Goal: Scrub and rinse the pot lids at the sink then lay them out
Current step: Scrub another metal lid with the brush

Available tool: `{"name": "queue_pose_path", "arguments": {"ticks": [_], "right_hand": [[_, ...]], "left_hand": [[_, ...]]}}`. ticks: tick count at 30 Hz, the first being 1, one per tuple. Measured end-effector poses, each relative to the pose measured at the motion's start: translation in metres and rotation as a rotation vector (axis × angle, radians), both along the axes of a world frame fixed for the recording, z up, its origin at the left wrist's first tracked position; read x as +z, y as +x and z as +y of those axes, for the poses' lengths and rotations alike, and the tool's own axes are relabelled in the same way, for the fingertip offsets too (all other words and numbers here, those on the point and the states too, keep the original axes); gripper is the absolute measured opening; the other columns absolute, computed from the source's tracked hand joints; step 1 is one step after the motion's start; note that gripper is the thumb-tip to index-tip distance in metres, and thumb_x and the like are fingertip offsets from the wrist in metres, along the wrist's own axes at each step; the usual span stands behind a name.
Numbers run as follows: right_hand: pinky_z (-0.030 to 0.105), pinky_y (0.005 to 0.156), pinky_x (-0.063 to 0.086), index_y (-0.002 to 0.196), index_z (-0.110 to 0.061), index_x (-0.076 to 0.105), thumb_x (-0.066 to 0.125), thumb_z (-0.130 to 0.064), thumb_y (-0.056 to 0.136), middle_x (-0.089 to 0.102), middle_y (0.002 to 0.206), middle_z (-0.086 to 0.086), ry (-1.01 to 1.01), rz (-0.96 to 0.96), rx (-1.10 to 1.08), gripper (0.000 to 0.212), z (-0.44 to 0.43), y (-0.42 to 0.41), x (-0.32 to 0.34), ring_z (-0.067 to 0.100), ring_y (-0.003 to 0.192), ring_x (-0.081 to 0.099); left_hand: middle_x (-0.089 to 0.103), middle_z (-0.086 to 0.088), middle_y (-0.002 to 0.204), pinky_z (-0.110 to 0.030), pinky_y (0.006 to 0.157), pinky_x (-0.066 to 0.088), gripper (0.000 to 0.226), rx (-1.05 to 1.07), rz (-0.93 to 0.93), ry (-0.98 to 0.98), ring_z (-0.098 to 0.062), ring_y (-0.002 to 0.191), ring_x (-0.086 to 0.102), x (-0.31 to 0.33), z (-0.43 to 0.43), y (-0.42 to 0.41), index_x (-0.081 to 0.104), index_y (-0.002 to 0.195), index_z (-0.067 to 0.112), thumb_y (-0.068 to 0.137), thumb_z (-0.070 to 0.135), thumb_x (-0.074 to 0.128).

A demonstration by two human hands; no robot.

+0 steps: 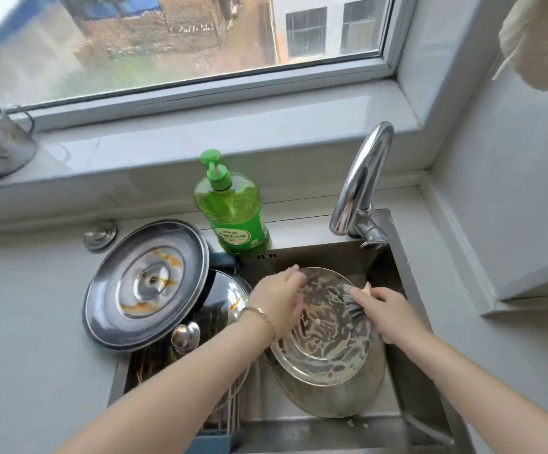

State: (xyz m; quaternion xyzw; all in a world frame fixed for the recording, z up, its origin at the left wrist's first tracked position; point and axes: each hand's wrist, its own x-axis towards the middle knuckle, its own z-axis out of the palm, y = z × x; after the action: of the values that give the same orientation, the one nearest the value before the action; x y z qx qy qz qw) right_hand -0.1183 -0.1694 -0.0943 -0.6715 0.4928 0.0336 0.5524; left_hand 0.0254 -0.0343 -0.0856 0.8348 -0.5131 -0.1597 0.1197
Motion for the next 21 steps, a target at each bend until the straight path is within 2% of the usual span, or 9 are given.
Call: {"name": "queue_pose_path", "arguments": {"ticks": [3,5,8,11,14,18,21], "right_hand": [[0.018,0.039,0.026,0.093,-0.007,0.066,0.051,-0.048,0.090,0.056,0.070,0.002,0.204,-0.028,-0.033,0.044,0.018,0.030,0.015,0.010,0.046,0.039],[0.015,0.034,0.021,0.095,-0.006,0.065,0.044,-0.048,0.094,0.058,0.071,0.005,0.356,-0.053,-0.068,0.046,0.031,0.055,0.029,0.009,0.043,0.033],[0.012,0.033,0.019,0.093,-0.009,0.060,0.038,-0.049,0.096,0.063,0.076,0.008,0.498,-0.114,-0.087,0.045,0.044,0.096,0.048,0.009,0.038,0.032],[0.011,0.032,0.020,0.091,-0.011,0.057,0.034,-0.047,0.097,0.063,0.074,0.010,0.673,-0.217,-0.087,0.044,0.049,0.134,0.064,0.007,0.031,0.032],[0.009,0.031,0.021,0.100,-0.012,0.053,0.027,-0.048,0.099,0.063,0.075,0.012,0.786,-0.280,-0.096,0.044,0.051,0.166,0.072,0.006,0.028,0.031],[0.009,0.031,0.021,0.095,-0.012,0.052,0.023,-0.048,0.099,0.063,0.076,0.013,0.821,-0.290,-0.077,0.046,0.050,0.194,0.077,0.006,0.027,0.030],[0.010,0.032,0.020,0.091,-0.012,0.052,0.023,-0.047,0.100,0.064,0.076,0.013,0.831,-0.300,-0.081,0.046,0.049,0.204,0.078,0.006,0.028,0.029]], "left_hand": [[0.057,-0.020,0.127,-0.037,0.096,0.045,0.026,0.153,-0.136,-0.369,-0.032,0.113,0.059,0.037,0.007,0.034,0.062,0.105,-0.001,0.085,0.006,0.048],[0.059,-0.023,0.121,-0.039,0.094,0.044,0.030,0.242,-0.265,-0.572,-0.036,0.107,0.060,0.062,0.008,0.061,0.063,0.100,-0.003,0.083,0.009,0.040],[0.057,-0.017,0.126,-0.036,0.097,0.035,0.031,0.381,-0.346,-0.671,-0.034,0.113,0.054,0.101,-0.003,0.106,0.062,0.106,0.000,0.086,0.009,0.040],[0.054,-0.008,0.132,-0.029,0.101,0.031,0.030,0.432,-0.121,-0.451,-0.025,0.123,0.046,0.125,-0.022,0.147,0.058,0.120,0.008,0.095,0.017,0.045],[0.059,-0.011,0.122,-0.028,0.091,0.037,0.034,0.353,0.033,-0.080,-0.026,0.114,0.051,0.125,-0.038,0.171,0.059,0.119,0.009,0.099,0.029,0.040],[0.061,-0.007,0.096,-0.030,0.082,0.041,0.034,0.321,0.067,-0.001,-0.026,0.099,0.057,0.121,-0.045,0.183,0.065,0.094,0.018,0.099,0.035,0.036],[0.065,-0.010,0.101,-0.028,0.081,0.040,0.038,0.322,0.108,0.012,-0.023,0.093,0.056,0.121,-0.047,0.189,0.066,0.094,0.018,0.099,0.039,0.034]]}}
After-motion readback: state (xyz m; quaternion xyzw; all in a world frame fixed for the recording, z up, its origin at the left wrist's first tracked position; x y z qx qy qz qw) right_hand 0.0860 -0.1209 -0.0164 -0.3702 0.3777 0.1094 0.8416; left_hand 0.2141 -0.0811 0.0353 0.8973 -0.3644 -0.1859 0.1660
